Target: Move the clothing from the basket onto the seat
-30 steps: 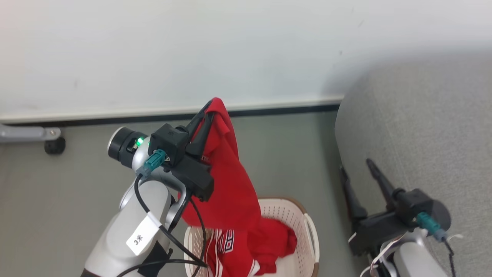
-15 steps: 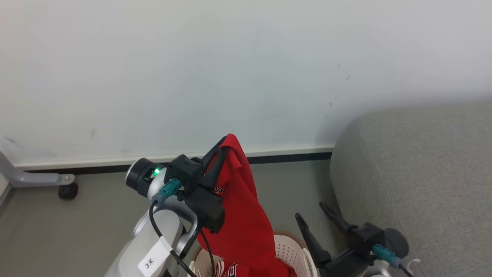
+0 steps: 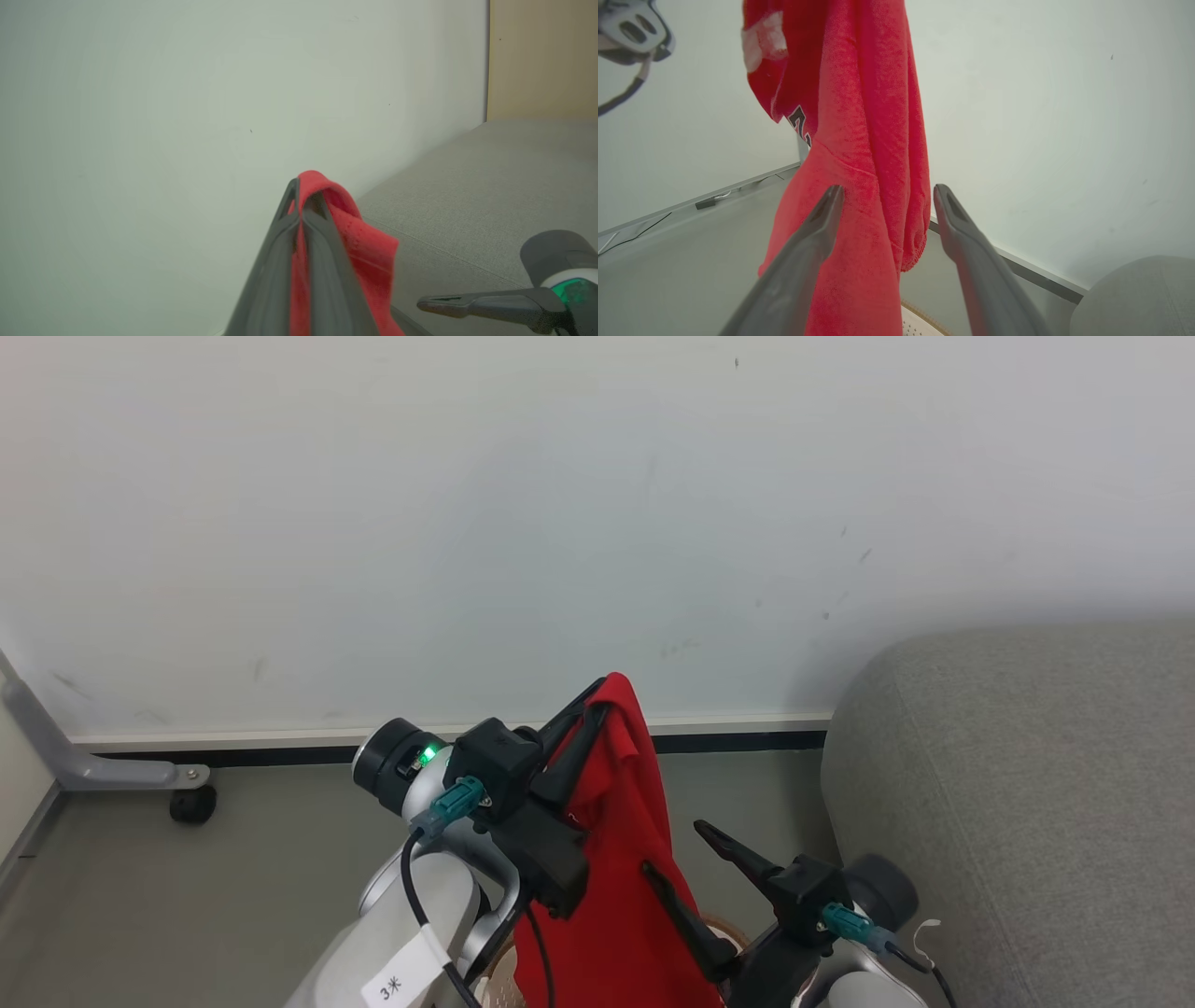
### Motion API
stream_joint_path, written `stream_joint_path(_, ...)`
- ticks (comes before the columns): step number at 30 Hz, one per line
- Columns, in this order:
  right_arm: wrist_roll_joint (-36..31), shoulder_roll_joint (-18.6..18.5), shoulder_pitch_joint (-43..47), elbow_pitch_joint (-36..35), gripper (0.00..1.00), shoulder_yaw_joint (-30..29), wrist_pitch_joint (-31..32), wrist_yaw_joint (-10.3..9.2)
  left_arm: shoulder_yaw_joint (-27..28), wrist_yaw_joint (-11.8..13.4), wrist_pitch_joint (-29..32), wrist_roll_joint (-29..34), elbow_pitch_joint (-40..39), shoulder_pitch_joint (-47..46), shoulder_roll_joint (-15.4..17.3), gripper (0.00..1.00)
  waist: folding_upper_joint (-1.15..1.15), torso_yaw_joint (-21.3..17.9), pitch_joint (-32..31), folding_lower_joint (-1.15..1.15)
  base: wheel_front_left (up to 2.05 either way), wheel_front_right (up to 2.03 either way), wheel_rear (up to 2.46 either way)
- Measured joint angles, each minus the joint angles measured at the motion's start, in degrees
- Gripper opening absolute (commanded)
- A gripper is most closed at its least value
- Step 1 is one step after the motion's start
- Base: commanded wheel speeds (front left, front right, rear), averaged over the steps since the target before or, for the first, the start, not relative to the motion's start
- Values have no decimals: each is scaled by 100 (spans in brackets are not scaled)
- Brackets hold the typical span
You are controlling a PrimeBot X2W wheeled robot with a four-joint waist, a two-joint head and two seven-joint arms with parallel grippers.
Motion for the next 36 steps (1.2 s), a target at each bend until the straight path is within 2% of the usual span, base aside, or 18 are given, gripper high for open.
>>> stream_joint_path(5, 236, -27, -199, 252, 100, 325, 0, 0, -105, 0, 93, -43, -180, -1, -1, 0, 0, 103, 29, 0, 0, 0, 0)
stream_joint_path(11, 527, -44, -403, 560, 100, 982, 0, 1, -160, 0, 165, -109, -361, -1, -2, 0, 0, 174, 61, 0, 0, 0, 0)
stream_joint_path(16, 705, -34, -616, 937, 100, 1201, 0, 1, -205, 0, 224, -143, -497, -1, -2, 0, 0, 219, 84, 0, 0, 0, 0)
stream_joint_path(17, 759, -30, -672, 1013, 93, 1243, 0, 2, -210, 0, 250, -144, -528, -2, -2, 0, 0, 228, 89, 0, 0, 0, 0)
stream_joint_path(18, 818, -24, -715, 1063, 62, 1269, 0, 2, -214, 0, 266, -153, -556, -2, -2, 0, 0, 236, 94, 0, 0, 0, 0)
stream_joint_path(19, 865, -21, -757, 1107, 47, 1301, 0, 2, -219, 0, 270, -163, -578, -2, -3, 0, 0, 244, 100, 0, 0, 0, 0)
stream_joint_path(20, 902, -16, -803, 1150, 47, 1337, 0, 3, -221, 0, 292, -171, -604, -2, -2, 0, 0, 253, 107, 0, 0, 0, 0)
stream_joint_path(23, 1029, 4, -903, 1213, 0, 1413, 0, 4, -219, 0, 300, -193, -652, -3, -2, 0, 0, 274, 130, 0, 0, 0, 0)
stream_joint_path(32, 1461, 18, -1039, 1168, 0, 1516, 0, 5, 2, 73, 348, -396, -682, 119, 112, 0, 0, 224, 187, 0, 0, 0, 0)
stream_joint_path(33, 1545, 18, -1040, 1140, 0, 1485, 0, 5, 35, 100, 348, -402, -678, 171, 151, 5, 0, 201, 191, 0, 0, 0, 0)
stream_joint_path(34, 1608, 5, -1041, 1111, 0, 1456, 0, 5, 70, 108, 348, -420, -672, 227, 179, 18, 0, 175, 194, 0, 0, 0, 0)
stream_joint_path(35, 1651, -14, -1042, 1067, 0, 1424, 0, 5, 100, 121, 348, -444, -660, 281, 205, 35, 0, 149, 197, 0, 0, 0, 0)
stream_joint_path(36, 1683, -48, -1053, 1034, 0, 1404, 1, 5, 130, 157, 347, -454, -660, 338, 230, 44, 0, 120, 199, 0, 0, 0, 0)
